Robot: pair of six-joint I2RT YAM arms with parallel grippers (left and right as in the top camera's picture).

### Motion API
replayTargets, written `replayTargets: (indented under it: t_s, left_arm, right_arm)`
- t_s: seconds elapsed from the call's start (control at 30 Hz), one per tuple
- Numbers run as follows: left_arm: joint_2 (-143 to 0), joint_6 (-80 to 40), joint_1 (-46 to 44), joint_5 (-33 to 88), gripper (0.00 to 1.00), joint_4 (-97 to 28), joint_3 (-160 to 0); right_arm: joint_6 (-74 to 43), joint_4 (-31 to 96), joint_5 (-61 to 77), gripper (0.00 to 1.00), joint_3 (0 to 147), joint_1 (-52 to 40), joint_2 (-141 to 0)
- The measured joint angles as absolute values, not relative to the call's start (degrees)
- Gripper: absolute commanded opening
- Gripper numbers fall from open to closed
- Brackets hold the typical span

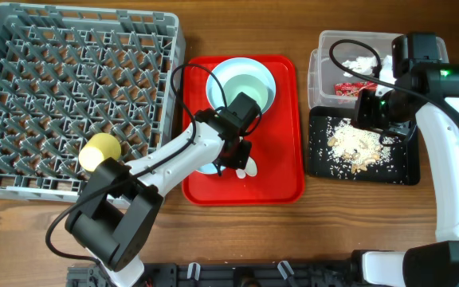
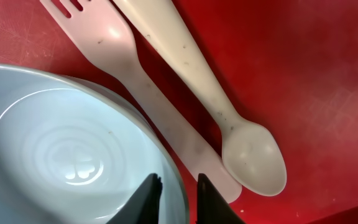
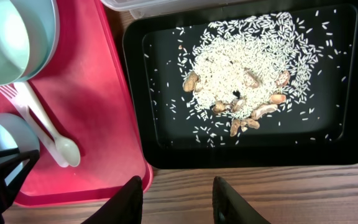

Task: Sort waste into correct bins and load items into the dishwasher rack
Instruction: 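Grasp the rim of the light-blue bowl with the left gripper, then lift the bowl with the left gripper and place it in the rack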

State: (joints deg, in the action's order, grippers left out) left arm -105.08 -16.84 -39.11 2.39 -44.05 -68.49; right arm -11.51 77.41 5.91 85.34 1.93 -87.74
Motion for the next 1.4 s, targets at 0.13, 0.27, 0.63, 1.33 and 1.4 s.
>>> replayTargets:
  t_s: [0.13, 0.27, 0.63, 1.33, 1.4]
  left_arm:
    - [-105.06, -16.67, -39.11, 1.74, 0.04, -43.99, -68.31]
    - [-104.99, -16.64, -39.13, 1.32, 0.04, -43.88, -68.31]
    - [-98.59, -15.29, -38.52, 1.32, 0.04, -52.66, -75.11]
    - [-91.00, 6.74, 9.45, 40.29, 0.04, -54.61, -81.60]
    - [-93.38, 8.16, 12.49, 46.13, 0.04, -54.35, -81.60]
  right_arm:
    - [-11.53, 77.38, 5.93, 0.37, 85.34, 1.93, -87.74]
    - [-11.53, 77.41, 5.91, 0.37, 85.34, 1.93, -87.74]
    - [-11.51, 77.76, 5.93, 0.37, 85.34, 1.93, -87.74]
    - [-11.25, 77.71, 5.93, 0.36, 85.34, 1.93, -87.74]
    - [-11.25, 77.71, 5.93, 0.36, 85.34, 1.93, -87.74]
